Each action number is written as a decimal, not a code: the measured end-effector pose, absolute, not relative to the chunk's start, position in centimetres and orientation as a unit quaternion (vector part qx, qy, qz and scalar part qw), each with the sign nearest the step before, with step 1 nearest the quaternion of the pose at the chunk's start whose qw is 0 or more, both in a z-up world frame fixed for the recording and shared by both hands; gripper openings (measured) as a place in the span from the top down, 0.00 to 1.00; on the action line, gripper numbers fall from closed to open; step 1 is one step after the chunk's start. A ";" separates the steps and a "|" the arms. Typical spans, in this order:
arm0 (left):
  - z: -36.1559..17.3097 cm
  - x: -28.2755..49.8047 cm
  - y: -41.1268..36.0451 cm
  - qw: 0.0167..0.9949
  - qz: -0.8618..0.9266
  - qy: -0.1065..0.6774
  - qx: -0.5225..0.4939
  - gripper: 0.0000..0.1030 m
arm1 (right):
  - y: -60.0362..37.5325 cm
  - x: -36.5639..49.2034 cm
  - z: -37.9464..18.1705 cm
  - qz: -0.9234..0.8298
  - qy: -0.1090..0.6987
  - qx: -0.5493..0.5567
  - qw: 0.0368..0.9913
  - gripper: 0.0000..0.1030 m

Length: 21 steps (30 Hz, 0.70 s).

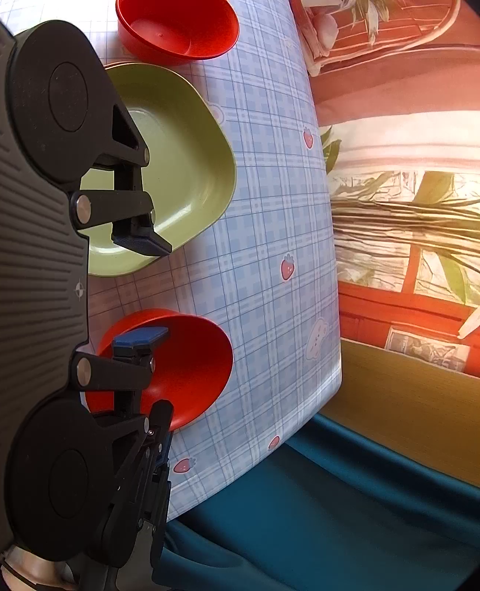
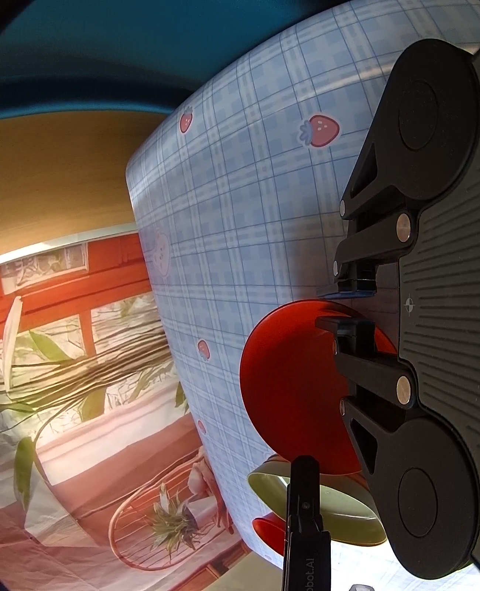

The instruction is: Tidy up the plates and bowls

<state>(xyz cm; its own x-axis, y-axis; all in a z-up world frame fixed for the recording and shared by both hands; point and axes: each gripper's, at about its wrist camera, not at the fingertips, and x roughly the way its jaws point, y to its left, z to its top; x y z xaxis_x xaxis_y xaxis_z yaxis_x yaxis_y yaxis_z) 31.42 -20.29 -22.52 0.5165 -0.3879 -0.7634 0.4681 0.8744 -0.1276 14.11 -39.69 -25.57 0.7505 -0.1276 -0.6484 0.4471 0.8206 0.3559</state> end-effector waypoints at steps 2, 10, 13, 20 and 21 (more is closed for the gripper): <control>-22.6 31.5 -20.4 0.870 -0.244 0.425 0.050 0.56 | -39.8 14.1 -25.6 -0.160 0.315 0.255 0.900 0.92; -21.7 31.8 -19.8 0.877 -0.243 0.413 0.029 0.56 | -40.0 13.9 -25.8 -0.159 0.312 0.260 0.900 0.92; -21.2 31.6 -19.7 0.880 -0.247 0.406 0.017 0.56 | -40.0 13.8 -26.0 -0.159 0.313 0.261 0.899 0.92; -21.4 30.6 -20.9 0.873 -0.273 0.402 0.032 0.56 | -40.1 13.8 -26.1 -0.160 0.312 0.264 0.899 0.92; -21.6 30.6 -21.1 0.871 -0.277 0.404 0.035 0.56 | -40.1 13.8 -26.0 -0.160 0.312 0.265 0.898 0.92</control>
<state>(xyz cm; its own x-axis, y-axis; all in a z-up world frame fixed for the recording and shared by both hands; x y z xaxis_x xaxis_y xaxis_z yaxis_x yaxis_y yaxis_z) 30.56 -21.11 -21.56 0.5193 -0.4548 -0.7235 0.5118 0.8435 -0.1630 13.75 -40.06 -26.05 0.7543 -0.1232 -0.6449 0.4531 0.8085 0.3755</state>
